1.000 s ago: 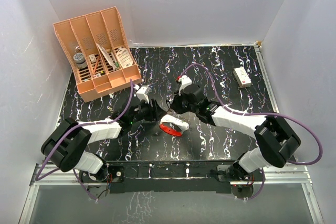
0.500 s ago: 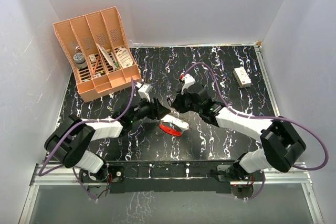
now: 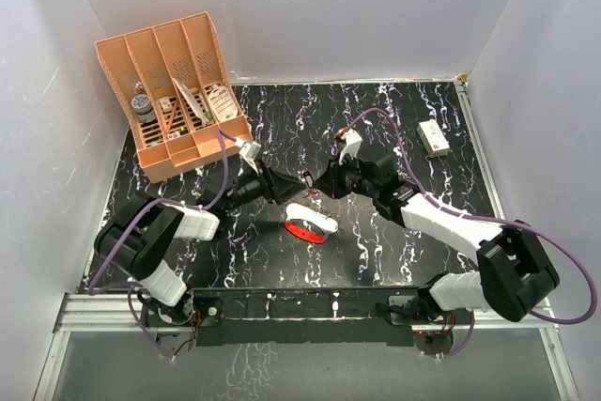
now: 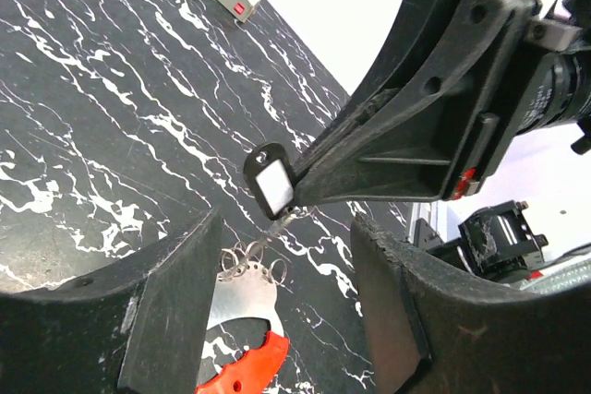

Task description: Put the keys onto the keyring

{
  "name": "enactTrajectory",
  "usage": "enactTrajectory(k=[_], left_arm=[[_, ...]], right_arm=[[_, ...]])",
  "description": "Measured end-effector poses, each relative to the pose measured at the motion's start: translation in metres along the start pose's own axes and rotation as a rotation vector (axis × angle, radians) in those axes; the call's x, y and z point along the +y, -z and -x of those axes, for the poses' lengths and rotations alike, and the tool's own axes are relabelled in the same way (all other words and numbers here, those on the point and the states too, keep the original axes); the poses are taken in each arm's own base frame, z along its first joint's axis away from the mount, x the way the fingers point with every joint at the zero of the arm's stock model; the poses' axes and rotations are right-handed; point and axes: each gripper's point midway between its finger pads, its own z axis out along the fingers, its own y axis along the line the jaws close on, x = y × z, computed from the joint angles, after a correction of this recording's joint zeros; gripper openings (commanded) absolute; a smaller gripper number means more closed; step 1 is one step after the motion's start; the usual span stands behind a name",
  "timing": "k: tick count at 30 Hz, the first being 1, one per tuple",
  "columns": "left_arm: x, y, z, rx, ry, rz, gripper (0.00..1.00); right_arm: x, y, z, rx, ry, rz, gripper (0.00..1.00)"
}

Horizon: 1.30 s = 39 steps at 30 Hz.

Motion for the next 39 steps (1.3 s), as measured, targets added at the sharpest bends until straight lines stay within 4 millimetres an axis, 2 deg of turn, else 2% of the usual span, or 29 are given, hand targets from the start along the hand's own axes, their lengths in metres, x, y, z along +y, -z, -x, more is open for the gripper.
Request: enactTrajectory(k=[7, 12, 15, 18, 19, 22, 23, 25, 28, 33, 39], left_arm=[[-0.001, -0.004, -0.013, 0.019, 0.079, -0.081, 0.53], [-0.008, -0.008, -0.008, 0.01, 0.09, -0.129, 0.47], [-0.012, -0.01, -0.003, 0.003, 0.08, -0.151, 0.29], [-0.016, -0.011, 0.0, 0.0, 0.075, -0.166, 0.04], [-0.016, -0.011, 0.0, 0.001, 0.075, -0.169, 0.0], [-0.014, -0.011, 0.002, 0.002, 0.073, -0.167, 0.0], [-0.015, -0.011, 0.002, 0.002, 0.071, -0.168, 0.0], [-0.014, -0.011, 0.002, 0.002, 0.071, -0.168, 0.0], [-0.015, -0.011, 0.003, 0.0, 0.07, -0.168, 0.0], [-0.017, -0.01, 0.009, -0.011, 0.047, -0.151, 0.0], [-0.027, -0.006, 0.025, -0.051, -0.008, -0.14, 0.0]], right_arm=[[0.017, 0.001, 0.001, 0.004, 0.009, 0.092, 0.0], [0.023, 0.002, 0.002, 0.005, 0.013, 0.13, 0.0], [0.026, 0.002, 0.001, 0.011, 0.011, 0.148, 0.0], [0.027, 0.0, -0.002, 0.019, 0.01, 0.157, 0.0], [0.027, 0.0, -0.003, 0.024, 0.007, 0.16, 0.0], [0.027, -0.001, -0.001, 0.018, 0.005, 0.167, 0.0], [0.027, -0.001, -0.001, 0.016, 0.006, 0.168, 0.04], [0.027, -0.001, -0.001, 0.015, 0.005, 0.167, 0.3], [0.025, -0.002, 0.0, 0.012, -0.008, 0.153, 0.5], [0.02, 0.004, 0.005, -0.023, -0.016, 0.11, 0.5], [0.018, 0.009, 0.01, -0.047, -0.035, 0.092, 0.49]])
